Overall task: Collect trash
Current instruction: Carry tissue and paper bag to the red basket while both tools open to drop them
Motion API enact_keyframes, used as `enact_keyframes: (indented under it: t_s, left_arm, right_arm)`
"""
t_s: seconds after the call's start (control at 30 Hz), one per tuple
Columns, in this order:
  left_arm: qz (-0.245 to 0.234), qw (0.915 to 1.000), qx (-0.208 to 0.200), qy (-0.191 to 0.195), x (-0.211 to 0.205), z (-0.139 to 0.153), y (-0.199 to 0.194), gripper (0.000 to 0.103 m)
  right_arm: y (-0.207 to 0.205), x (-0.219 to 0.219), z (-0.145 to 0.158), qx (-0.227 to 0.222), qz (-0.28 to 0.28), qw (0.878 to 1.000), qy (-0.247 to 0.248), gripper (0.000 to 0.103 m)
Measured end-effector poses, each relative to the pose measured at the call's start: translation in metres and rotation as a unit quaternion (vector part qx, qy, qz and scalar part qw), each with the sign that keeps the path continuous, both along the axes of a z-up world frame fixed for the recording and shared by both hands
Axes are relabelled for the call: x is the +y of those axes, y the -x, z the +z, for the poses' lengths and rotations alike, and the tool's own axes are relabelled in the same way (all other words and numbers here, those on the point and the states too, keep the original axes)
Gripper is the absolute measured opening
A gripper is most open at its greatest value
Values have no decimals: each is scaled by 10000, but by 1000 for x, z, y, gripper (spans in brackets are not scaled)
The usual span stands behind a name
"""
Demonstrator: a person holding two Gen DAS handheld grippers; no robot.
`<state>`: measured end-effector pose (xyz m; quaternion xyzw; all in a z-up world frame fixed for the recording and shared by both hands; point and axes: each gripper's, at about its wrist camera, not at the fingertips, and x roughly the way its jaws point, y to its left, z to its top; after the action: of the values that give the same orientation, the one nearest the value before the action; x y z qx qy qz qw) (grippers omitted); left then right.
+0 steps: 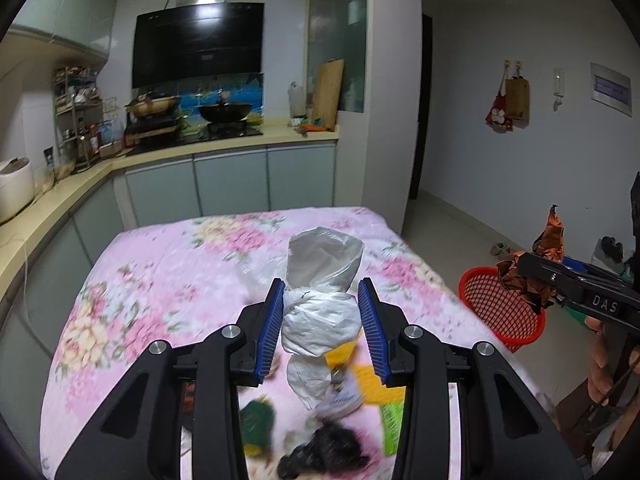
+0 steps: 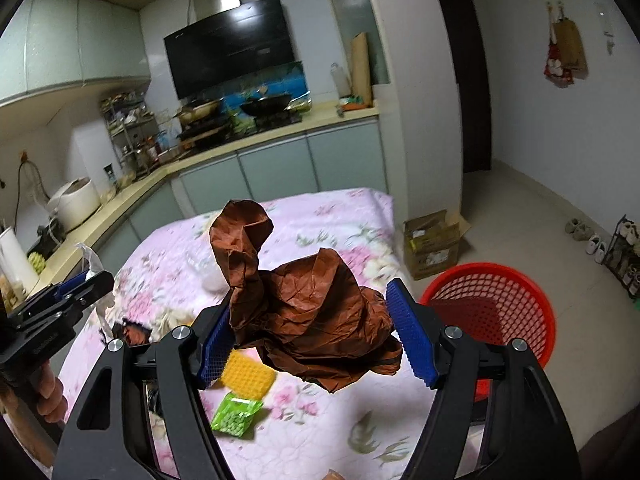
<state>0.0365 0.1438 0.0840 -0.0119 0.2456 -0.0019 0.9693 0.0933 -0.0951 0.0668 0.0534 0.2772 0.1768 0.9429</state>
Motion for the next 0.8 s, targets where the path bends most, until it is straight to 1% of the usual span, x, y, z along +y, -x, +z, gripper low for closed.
enact_keyframes:
  t_s: [0.13,0.3,0.43,0.6,0.8]
  left_arm:
    - [-257,9996,-43,53,-21,4,-19,37]
    - [-636,9978,24,192,-50,6,-44,37]
    - [-951,9953,52,178,-78,6,-61,37]
    - [-1285,9912,234,196,-112,-2,-85,37]
    - [-1672,9838,610,234,-149,-24,-119,37]
  right_arm:
    - [-5,-20,6,-62,-306,9995,1,69]
    - [-15,-48,10,-94,-740,9972,-32,69]
    - [-20,-71,9,-47,-1092,9940,-66,69]
    - [-26,-97,4,9,-1453,9894,-67,69]
    - [-39,-124,-7,214,-1858,9823,-72,69]
